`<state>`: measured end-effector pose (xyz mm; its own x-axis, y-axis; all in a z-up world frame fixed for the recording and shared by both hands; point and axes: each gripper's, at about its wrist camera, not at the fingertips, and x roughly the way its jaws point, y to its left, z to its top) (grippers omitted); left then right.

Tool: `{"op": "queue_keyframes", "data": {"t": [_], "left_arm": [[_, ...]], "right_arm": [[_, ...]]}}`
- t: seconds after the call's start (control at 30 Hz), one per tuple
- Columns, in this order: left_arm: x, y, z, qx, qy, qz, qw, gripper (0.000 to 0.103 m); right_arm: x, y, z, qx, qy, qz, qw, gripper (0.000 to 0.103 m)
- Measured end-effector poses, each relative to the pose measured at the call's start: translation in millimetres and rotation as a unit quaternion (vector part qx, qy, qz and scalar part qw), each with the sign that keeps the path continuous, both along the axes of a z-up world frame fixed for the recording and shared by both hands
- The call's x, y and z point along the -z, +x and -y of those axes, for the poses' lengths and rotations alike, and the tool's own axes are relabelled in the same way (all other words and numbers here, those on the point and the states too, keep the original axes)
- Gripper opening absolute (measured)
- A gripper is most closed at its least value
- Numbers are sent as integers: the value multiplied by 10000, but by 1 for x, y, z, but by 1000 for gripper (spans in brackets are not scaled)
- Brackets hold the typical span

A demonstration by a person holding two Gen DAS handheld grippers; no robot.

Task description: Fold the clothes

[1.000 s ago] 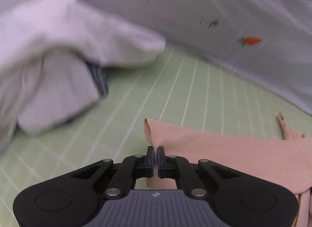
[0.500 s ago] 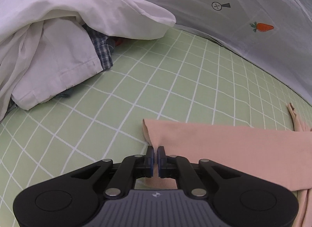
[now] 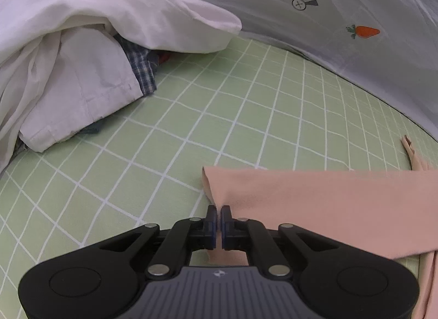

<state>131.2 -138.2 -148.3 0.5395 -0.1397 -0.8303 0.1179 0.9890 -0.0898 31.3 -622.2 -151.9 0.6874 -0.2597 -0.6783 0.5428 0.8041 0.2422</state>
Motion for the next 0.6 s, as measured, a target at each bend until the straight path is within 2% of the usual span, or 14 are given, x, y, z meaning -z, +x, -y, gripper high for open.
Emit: {"op": "queue_keyframes", "data": {"t": [0.17,0.23,0.27,0.3,0.47,0.6], "left_arm": [[0,0,1,9,62,-12,10000,5],[0,-1,1,34,70,-4,10000,5],[0,0,1,46,52,-9,10000,5],[-1,0,1,50,13,-23,10000,5],[-4,0,3,93,-245,-53,9996,4],[-16,-5,23,433,-580,17,9974,4]], "right_arm": [[17,9,1,-3,-74,-360,9993,6],[14,11,-1,82,-137,-487,9987,12],[12,12,-2,145,-164,-568,9981,28],[7,9,-4,220,-237,-618,9976,50],[-14,-18,-22,367,-480,-679,9959,92],[-19,-57,-50,312,-635,-763,9946,95]]}}
